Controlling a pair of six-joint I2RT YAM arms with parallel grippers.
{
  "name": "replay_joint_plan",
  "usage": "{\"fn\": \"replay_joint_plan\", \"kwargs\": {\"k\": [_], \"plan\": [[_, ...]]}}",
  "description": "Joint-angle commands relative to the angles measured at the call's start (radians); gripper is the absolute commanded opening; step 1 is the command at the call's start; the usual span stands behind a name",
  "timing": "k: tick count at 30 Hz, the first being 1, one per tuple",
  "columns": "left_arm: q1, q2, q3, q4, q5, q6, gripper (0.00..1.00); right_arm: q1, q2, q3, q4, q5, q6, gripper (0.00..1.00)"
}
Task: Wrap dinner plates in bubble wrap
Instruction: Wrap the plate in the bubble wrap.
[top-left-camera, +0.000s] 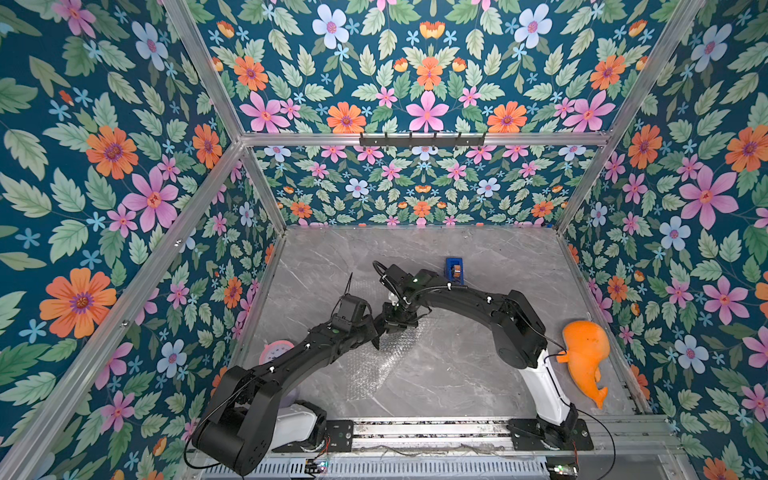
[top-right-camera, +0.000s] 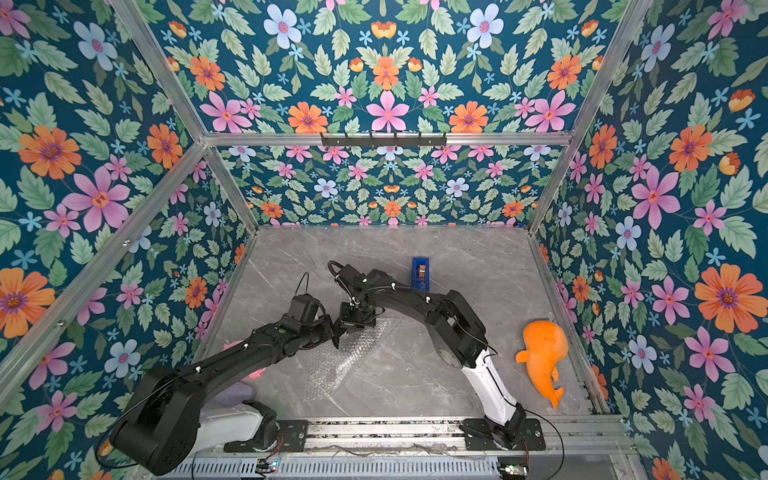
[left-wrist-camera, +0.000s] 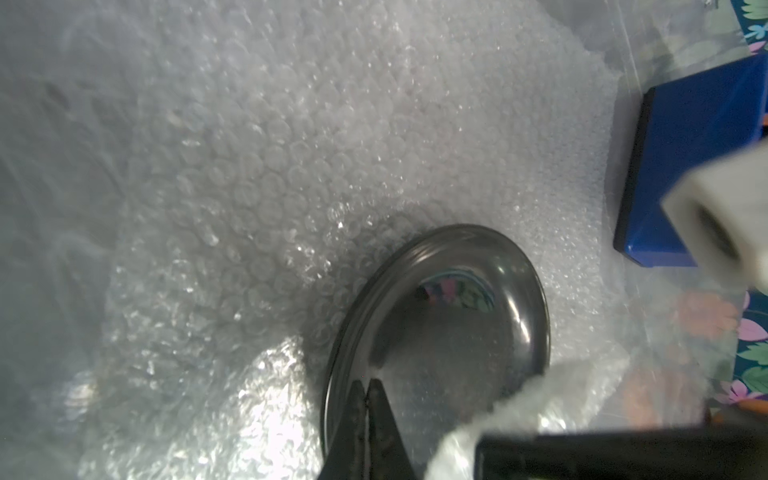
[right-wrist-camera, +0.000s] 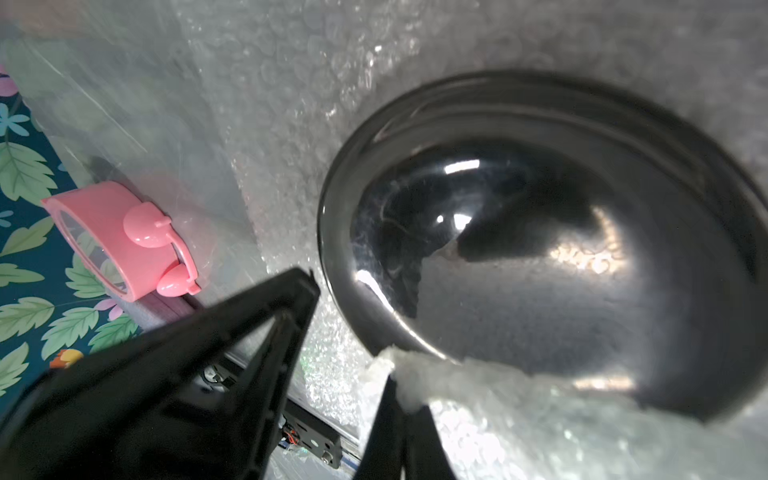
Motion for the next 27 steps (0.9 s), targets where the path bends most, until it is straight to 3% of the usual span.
{"fn": "replay_joint_plan", "kwargs": {"k": [1, 5, 12, 20, 25, 27], "plan": [[-0.002, -0.02, -0.019, 0.072, 0.059, -0.052, 0.09, -0.007, 0.042, 0.047, -0.05, -0.044, -0.021, 0.0], [-0.004, -0.007, -0.032, 0.131, 0.114, -0.08, 0.13, -0.017, 0.08, 0.067, -0.038, -0.064, -0.01, 0.0], [-0.012, 0.106, -0.049, 0.235, 0.189, -0.135, 0.12, -0.032, 0.095, 0.059, -0.009, -0.07, 0.018, 0.01], [-0.011, 0.219, -0.027, 0.207, 0.14, -0.166, 0.07, -0.039, 0.064, 0.072, 0.006, -0.064, 0.036, 0.35], [-0.011, 0.243, 0.003, 0.147, 0.113, -0.146, 0.05, -0.04, -0.038, 0.012, 0.003, -0.007, 0.031, 0.43], [-0.01, 0.24, 0.003, 0.136, 0.105, -0.141, 0.05, -0.041, -0.085, -0.056, 0.026, 0.008, 0.032, 0.39]]}}
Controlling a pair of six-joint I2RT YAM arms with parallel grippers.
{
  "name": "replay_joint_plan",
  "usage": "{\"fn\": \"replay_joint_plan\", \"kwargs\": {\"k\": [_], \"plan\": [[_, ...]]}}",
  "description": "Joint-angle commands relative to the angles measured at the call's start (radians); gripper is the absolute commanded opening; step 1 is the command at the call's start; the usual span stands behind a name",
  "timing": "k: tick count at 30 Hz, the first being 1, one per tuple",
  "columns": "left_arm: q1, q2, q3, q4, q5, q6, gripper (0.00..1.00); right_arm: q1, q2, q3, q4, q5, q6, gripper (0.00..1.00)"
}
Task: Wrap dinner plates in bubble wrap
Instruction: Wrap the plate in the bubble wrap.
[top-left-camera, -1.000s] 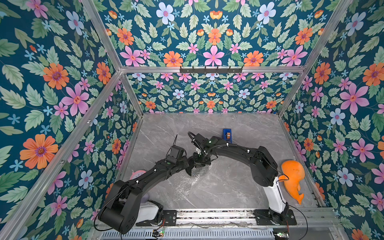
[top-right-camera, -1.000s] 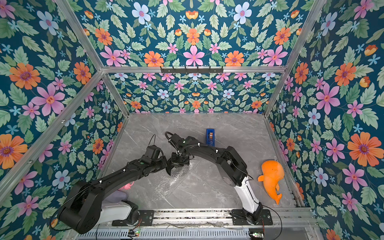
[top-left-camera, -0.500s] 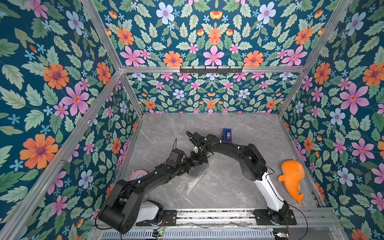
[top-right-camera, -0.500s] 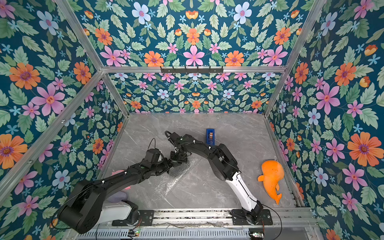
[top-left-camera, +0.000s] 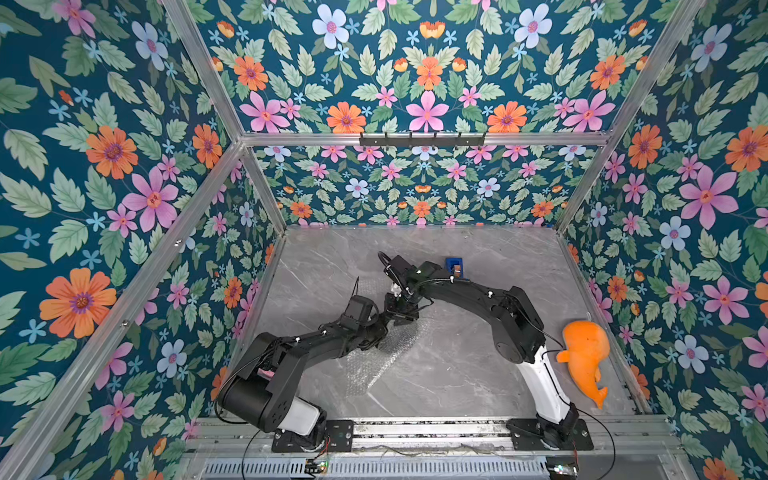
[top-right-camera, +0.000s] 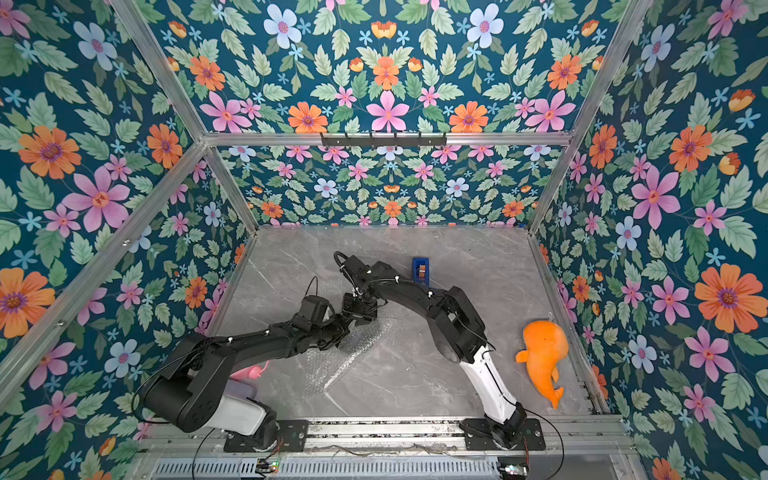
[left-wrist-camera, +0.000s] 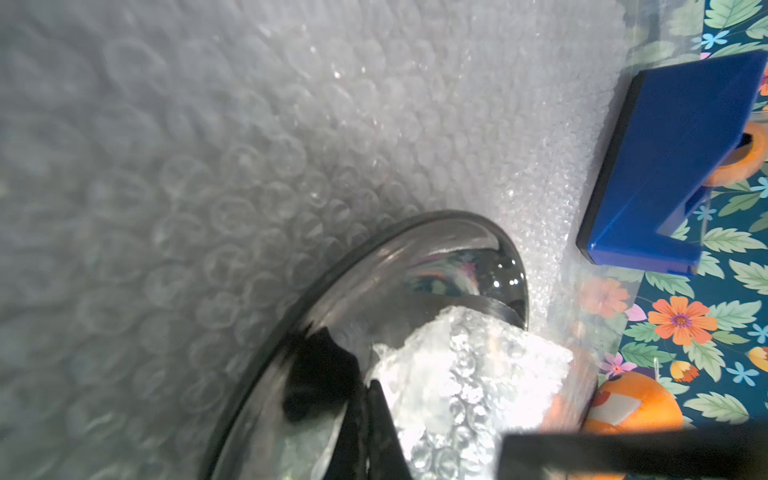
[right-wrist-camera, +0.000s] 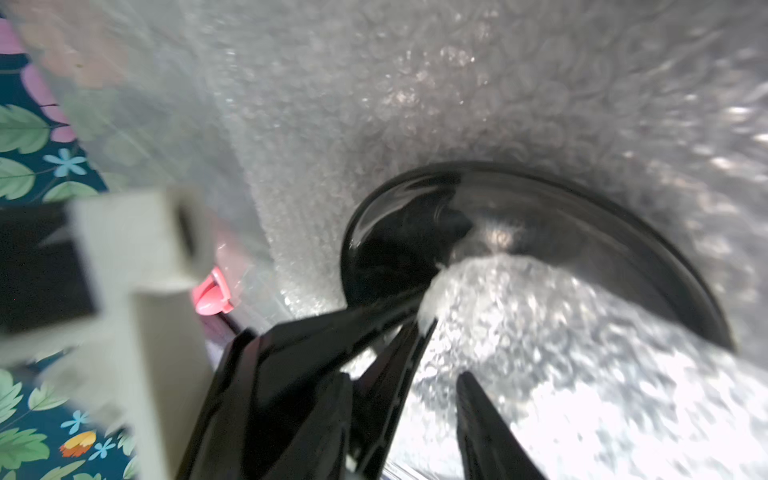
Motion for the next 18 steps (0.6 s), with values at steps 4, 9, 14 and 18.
{"fn": "replay_joint_plan", "kwargs": {"k": [4, 9, 14, 18], "plan": [[0.002, 0.01, 0.007, -0.119, -0.067, 0.032, 0.04, 0.004, -0.064, -0.175, 0.06, 0.025, 0.023, 0.24], [0.008, 0.01, 0.026, -0.155, -0.078, 0.055, 0.05, 0.003, -0.003, -0.171, 0.084, 0.012, 0.026, 0.19], [0.01, -0.012, 0.062, -0.198, -0.107, 0.07, 0.1, -0.004, 0.065, -0.125, 0.078, 0.018, 0.026, 0.15], [0.014, -0.067, 0.149, -0.335, -0.225, 0.128, 0.27, -0.003, 0.078, -0.145, 0.083, 0.018, 0.035, 0.08]]}}
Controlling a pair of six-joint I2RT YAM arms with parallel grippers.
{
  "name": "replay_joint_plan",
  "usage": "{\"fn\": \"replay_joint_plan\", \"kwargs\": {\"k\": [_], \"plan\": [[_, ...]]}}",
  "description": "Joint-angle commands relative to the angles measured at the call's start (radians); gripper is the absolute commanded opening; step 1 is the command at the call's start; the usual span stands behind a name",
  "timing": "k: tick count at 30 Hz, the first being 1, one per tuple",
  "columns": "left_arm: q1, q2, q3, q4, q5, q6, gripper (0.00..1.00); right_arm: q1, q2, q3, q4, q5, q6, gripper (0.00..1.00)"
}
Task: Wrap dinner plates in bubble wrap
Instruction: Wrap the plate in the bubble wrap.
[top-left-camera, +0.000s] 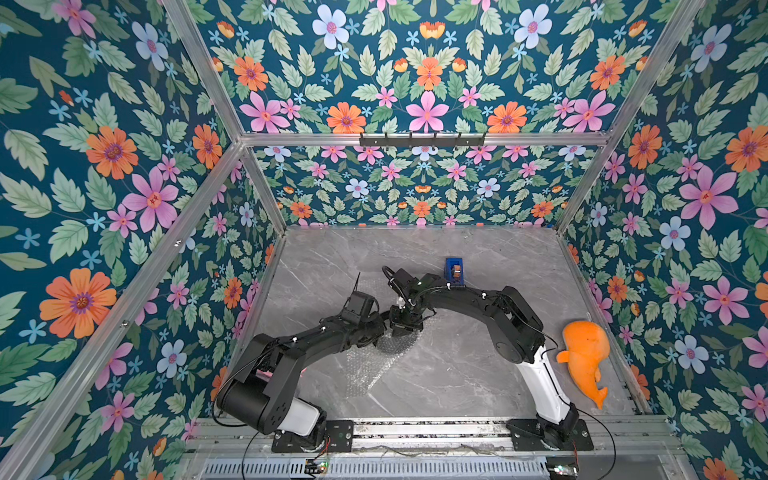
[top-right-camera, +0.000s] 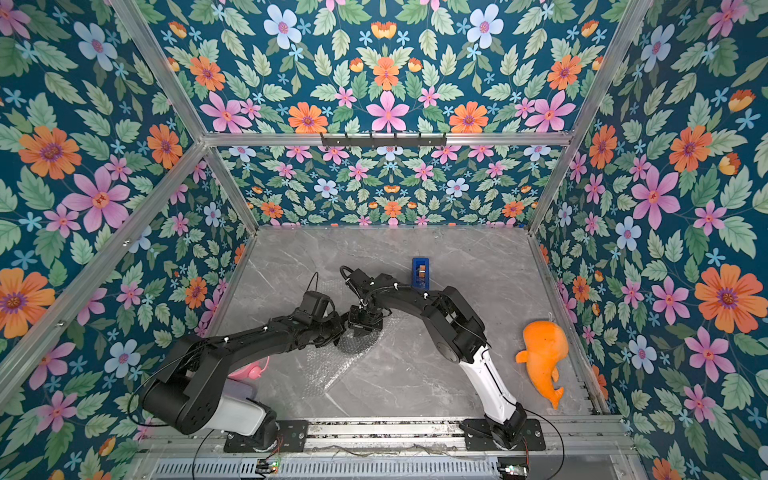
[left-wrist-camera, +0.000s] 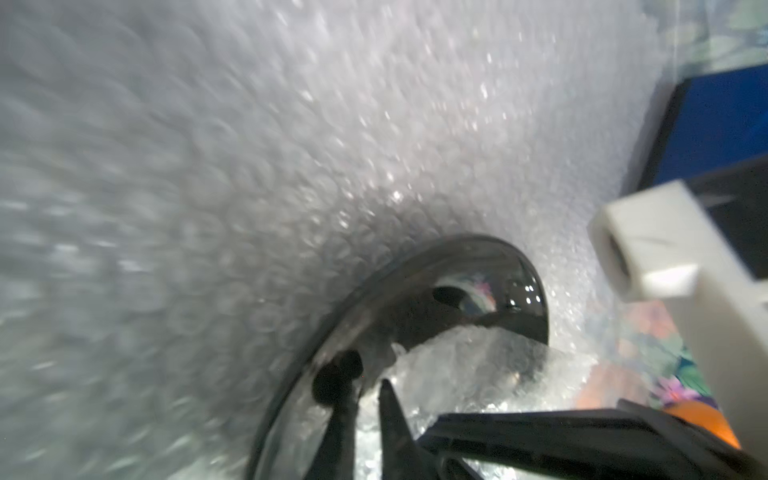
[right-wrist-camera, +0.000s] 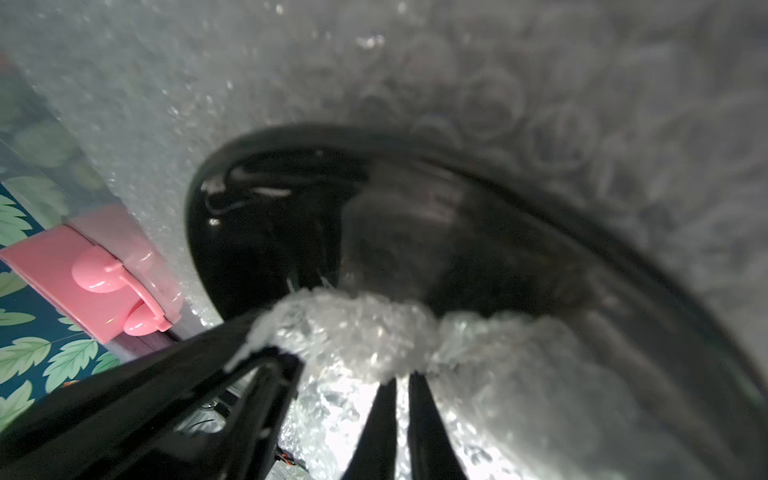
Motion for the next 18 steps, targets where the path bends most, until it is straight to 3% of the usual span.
{"fn": "replay_joint_plan", "kwargs": {"k": [1, 4, 7, 13, 18], "plan": [[0.007, -0.042, 0.073, -0.163, -0.167, 0.078, 0.32, 0.002, 0.013, -0.029, -0.007, 0.042, 0.022, 0.07], [0.043, -0.037, 0.179, -0.248, -0.272, 0.151, 0.46, 0.002, 0.004, -0.049, -0.005, 0.052, 0.025, 0.05], [0.122, 0.065, 0.27, -0.256, -0.283, 0.222, 0.6, 0.002, 0.003, -0.057, -0.006, 0.057, 0.029, 0.04], [0.271, 0.349, 0.504, -0.298, -0.262, 0.28, 0.49, -0.003, 0.018, -0.054, -0.01, 0.068, 0.039, 0.03], [0.296, 0.498, 0.651, -0.32, -0.268, 0.3, 0.49, -0.008, 0.024, -0.034, -0.021, 0.072, 0.04, 0.03]]}}
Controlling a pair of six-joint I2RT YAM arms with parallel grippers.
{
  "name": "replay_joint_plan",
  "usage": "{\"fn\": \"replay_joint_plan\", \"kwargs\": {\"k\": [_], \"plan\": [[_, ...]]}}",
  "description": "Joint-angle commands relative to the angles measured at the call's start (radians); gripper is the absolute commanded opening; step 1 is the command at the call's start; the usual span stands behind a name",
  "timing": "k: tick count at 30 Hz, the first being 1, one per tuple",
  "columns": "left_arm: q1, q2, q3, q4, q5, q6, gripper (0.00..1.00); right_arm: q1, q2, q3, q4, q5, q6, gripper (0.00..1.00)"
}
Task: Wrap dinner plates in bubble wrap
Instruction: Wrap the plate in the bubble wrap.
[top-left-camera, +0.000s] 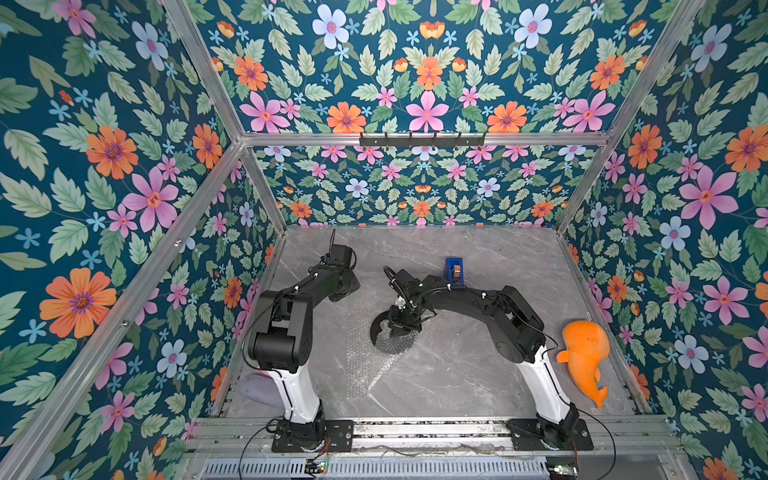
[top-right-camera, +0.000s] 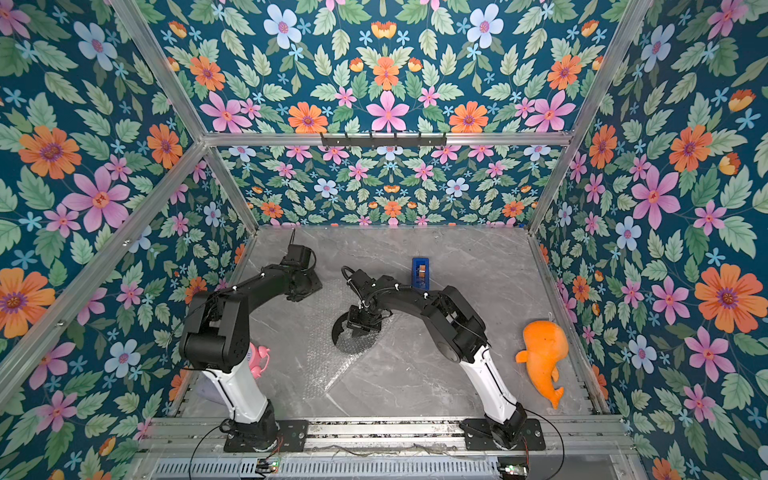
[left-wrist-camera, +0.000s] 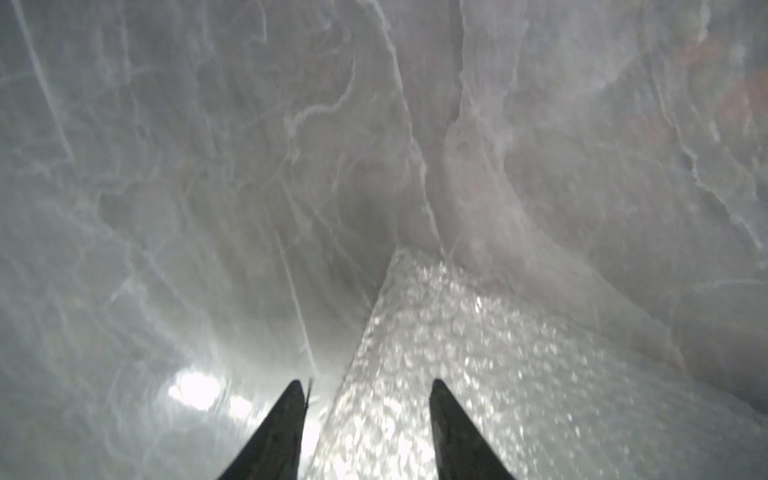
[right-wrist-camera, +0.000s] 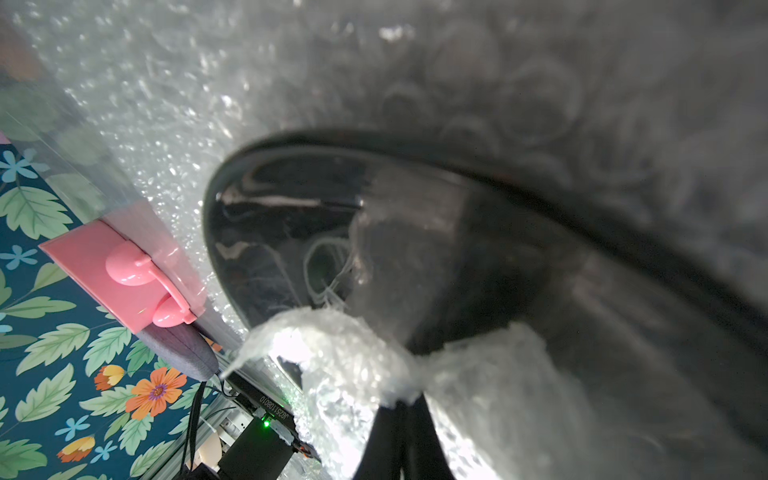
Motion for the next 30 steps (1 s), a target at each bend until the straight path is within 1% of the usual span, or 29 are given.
{"fn": "replay_joint_plan", "kwargs": {"k": [1, 3, 6, 8, 10, 14, 17, 22, 30], "plan": [[0.006, 0.091, 0.083, -0.064, -0.014, 0.037, 0.46, -0.003, 0.026, -0.004, -0.077, 0.111, 0.018, 0.02], [0.006, 0.136, 0.113, -0.071, 0.001, 0.039, 0.39, -0.002, 0.027, -0.011, -0.073, 0.108, 0.023, 0.02], [0.005, 0.165, 0.119, -0.08, -0.017, 0.041, 0.35, -0.002, 0.029, -0.028, -0.061, 0.102, 0.027, 0.01], [0.005, 0.182, 0.118, -0.084, -0.033, 0.049, 0.31, -0.002, 0.029, -0.036, -0.058, 0.1, 0.031, 0.0], [0.004, 0.2, 0.123, -0.091, -0.022, 0.063, 0.27, -0.003, 0.028, -0.045, -0.05, 0.099, 0.037, 0.0], [-0.011, 0.217, 0.115, -0.117, -0.024, 0.084, 0.26, -0.005, 0.029, -0.047, -0.04, 0.09, 0.041, 0.0], [-0.024, 0.213, 0.092, -0.126, -0.04, 0.091, 0.23, -0.005, 0.029, -0.046, -0.036, 0.09, 0.044, 0.0], [-0.043, 0.194, 0.06, -0.134, -0.016, 0.09, 0.29, -0.008, 0.029, -0.056, -0.03, 0.086, 0.049, 0.0], [-0.048, 0.16, 0.028, -0.128, 0.035, 0.071, 0.28, -0.011, 0.025, -0.061, -0.028, 0.086, 0.052, 0.0]]}}
